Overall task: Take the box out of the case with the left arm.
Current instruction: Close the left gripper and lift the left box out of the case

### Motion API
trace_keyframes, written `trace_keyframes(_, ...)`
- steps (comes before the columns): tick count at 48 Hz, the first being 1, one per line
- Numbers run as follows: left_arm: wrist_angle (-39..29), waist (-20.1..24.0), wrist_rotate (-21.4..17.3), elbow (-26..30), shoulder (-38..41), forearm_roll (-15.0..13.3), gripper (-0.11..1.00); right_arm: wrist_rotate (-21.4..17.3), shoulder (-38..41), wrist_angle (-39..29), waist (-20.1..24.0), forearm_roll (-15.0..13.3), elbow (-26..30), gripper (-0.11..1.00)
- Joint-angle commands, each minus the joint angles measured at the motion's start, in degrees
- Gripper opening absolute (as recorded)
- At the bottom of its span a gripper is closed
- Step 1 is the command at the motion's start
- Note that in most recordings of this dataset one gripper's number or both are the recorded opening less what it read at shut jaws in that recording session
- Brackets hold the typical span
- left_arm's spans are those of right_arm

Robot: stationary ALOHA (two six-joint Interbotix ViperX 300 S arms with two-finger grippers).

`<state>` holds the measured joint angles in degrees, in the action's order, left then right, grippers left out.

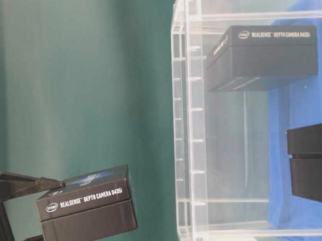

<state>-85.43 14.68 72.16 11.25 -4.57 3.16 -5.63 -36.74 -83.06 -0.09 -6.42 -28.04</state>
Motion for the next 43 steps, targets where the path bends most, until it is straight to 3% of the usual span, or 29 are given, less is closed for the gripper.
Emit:
trace_keyframes(1,0.1,0.1,0.1,0.9,-2.2,0.2,0.64,0.0,0.0,0.3,-0.1,-0.2,0.6,0.0)
trace_keyframes(43,0.1,-1.1,0.1,0.8,-2.3,0.2,0.64,0.0,0.0,0.4,-0.1,-0.2,0.7,0.0)
